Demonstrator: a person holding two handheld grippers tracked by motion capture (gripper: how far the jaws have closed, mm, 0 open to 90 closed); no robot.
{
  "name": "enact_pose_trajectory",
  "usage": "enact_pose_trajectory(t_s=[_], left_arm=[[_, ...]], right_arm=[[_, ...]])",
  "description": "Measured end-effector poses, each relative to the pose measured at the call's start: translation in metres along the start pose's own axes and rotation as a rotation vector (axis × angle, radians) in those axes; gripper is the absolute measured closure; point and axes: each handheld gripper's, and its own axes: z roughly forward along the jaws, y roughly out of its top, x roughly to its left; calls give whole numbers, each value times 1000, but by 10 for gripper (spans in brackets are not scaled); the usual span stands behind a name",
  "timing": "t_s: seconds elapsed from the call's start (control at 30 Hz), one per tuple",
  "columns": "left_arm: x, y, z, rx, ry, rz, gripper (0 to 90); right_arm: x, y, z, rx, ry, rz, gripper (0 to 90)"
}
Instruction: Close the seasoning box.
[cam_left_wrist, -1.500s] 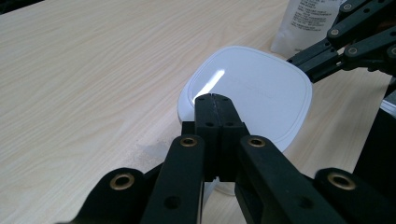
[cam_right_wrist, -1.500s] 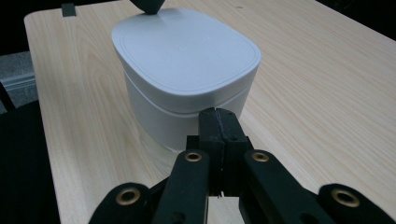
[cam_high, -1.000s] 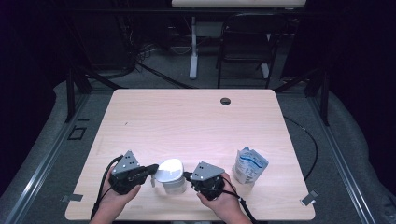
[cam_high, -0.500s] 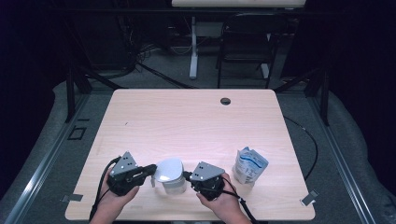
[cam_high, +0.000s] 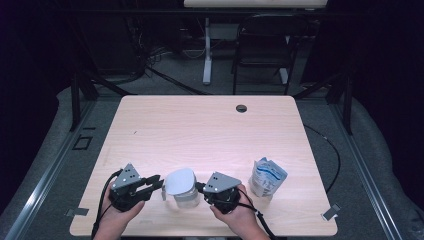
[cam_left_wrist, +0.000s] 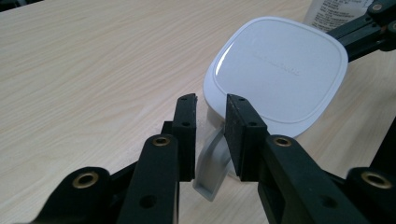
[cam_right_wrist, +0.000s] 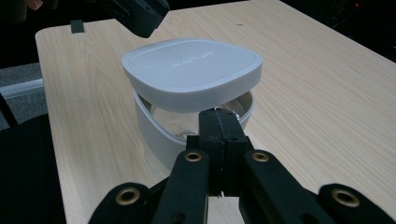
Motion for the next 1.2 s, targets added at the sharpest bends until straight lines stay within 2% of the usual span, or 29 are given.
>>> enact_pose_trajectory(t_s=[0.47, 0.83, 1.2], left_arm=[[3, -15, -3, -8, 10, -17, 609], [3, -28, -3, 1, 8, -34, 605], [-3, -39, 10, 34, -5, -28, 602]], right_arm=[[2, 7, -2, -7, -2, -10, 900], [6, 14, -2, -15, -8, -24, 900], [7, 19, -3, -22, -10, -32, 900]])
